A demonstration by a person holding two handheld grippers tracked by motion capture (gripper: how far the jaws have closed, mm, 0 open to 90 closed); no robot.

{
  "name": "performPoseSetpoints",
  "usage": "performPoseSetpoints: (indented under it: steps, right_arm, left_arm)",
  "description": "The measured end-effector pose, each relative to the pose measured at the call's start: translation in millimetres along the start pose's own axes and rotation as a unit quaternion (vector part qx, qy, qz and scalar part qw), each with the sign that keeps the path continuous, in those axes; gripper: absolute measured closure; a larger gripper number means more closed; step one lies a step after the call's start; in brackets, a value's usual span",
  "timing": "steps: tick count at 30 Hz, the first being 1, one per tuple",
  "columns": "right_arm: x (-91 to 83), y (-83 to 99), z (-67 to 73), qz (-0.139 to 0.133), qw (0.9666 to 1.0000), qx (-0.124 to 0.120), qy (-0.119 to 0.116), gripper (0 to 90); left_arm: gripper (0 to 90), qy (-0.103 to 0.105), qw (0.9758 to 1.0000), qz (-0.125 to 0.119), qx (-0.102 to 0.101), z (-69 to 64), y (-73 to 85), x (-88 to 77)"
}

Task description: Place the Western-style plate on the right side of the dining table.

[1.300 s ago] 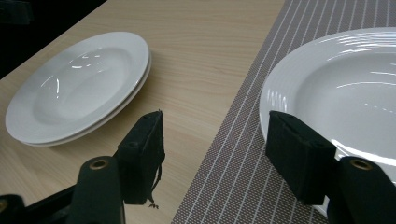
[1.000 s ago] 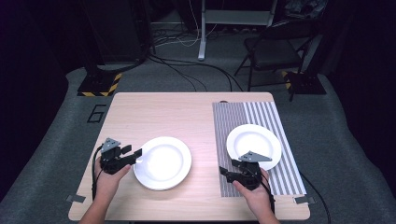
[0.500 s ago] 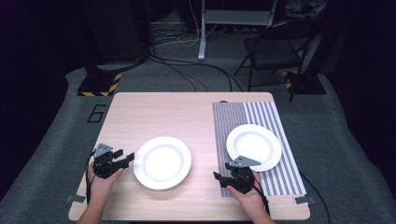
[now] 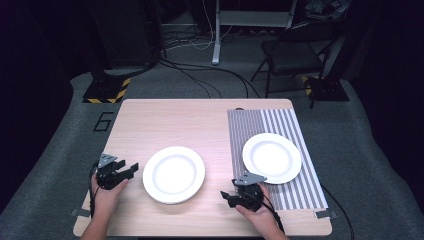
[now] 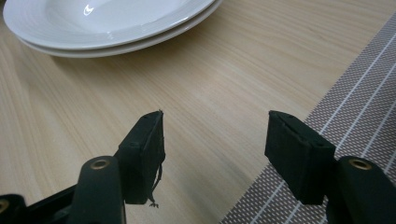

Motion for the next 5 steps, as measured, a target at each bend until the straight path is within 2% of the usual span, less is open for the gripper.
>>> performPoseSetpoints:
  steps: [2,5]
  right_arm:
    - [1.0,0.5,1.3,0.001,1.0,0.0,-0.002,36.5]
    - [4.9,2.2,1.6,0.011,0.9998,-0.019,-0.003,33.5]
  left_arm:
    - [36.8,-0.003,1.0,0.007,-0.001,1.8,2.2,2.2]
    - [35.9,-0.009,0.9999,0.014,0.0,4.6,4.4,4.7]
Point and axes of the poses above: each handheld gripper's, and its own axes: x roughly forward along the jaws, y roughly out of its underside, z roughly to its left, the point moved 7 cm from there along x, roughly forward along the jaws, and after that the axes turned 3 degrees about x, right-handed, at the moved point
